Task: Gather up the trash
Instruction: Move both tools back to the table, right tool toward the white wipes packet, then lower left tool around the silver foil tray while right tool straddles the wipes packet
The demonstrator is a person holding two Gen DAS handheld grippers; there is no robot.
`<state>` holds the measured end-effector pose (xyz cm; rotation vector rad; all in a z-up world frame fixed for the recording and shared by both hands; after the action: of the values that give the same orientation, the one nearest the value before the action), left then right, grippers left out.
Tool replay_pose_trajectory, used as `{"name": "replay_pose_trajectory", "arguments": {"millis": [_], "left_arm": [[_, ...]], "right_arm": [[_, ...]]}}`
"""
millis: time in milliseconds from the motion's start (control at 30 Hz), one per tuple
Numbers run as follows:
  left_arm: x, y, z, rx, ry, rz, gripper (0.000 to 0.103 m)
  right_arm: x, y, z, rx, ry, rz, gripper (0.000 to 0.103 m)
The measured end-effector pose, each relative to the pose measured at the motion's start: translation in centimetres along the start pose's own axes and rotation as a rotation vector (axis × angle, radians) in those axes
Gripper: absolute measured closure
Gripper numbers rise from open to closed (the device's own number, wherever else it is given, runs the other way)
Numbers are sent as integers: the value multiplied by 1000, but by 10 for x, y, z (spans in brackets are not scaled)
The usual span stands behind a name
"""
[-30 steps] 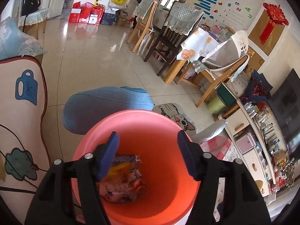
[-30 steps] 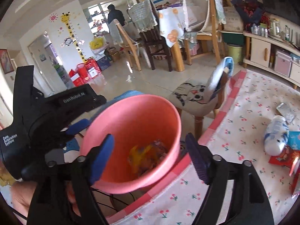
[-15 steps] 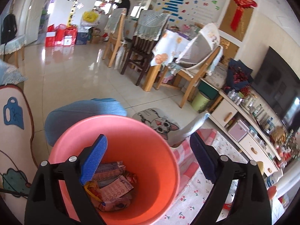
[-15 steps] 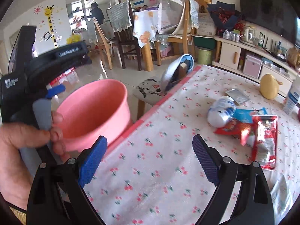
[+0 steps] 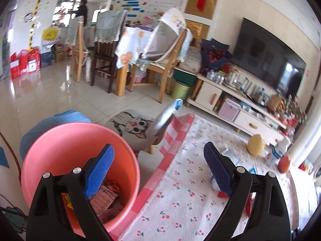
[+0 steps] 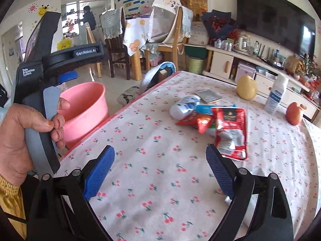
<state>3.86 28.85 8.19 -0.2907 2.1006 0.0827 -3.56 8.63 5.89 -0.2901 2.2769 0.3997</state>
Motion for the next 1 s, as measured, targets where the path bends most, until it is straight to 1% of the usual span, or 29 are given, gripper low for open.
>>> {"name": "replay_pose_trajectory", "arguments": {"millis": [167,300,500,600,733,867,1000], "left_arm": [[6,-35,0,59,15,80,12],[12,-57,2,80,22,141,12],[22,-87,12,149,64,166,12],[30,-101,20,187,98,167,12],[40,-121,30,221,141,190,12],[49,-149,33,265,155,258,12],[50,-165,40,288,171,293,12]], "right_arm": [[3,-32,-22,39,-29,24,11],[11,-62,-37,51,-26,60,10],[18,-106,-45,72,5,90,10],[19,-126,-46,80,19,96,10],[22,-155,-43,69,68,132,10],[27,-178,-37,63,123,160,10],[32,-181,-32,33,170,159,10]]}}
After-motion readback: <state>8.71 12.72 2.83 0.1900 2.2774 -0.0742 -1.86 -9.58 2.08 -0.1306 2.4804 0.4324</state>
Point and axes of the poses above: each gripper's, at about its wrist camera, not at the fingertips, and z roughly the way its jaws point, y to its left, x to its underside, the point moved 8 cm from there along z, roughly the way its jaws point, and after that the axes turned 12 degrees about z, right-handed, at the moved point
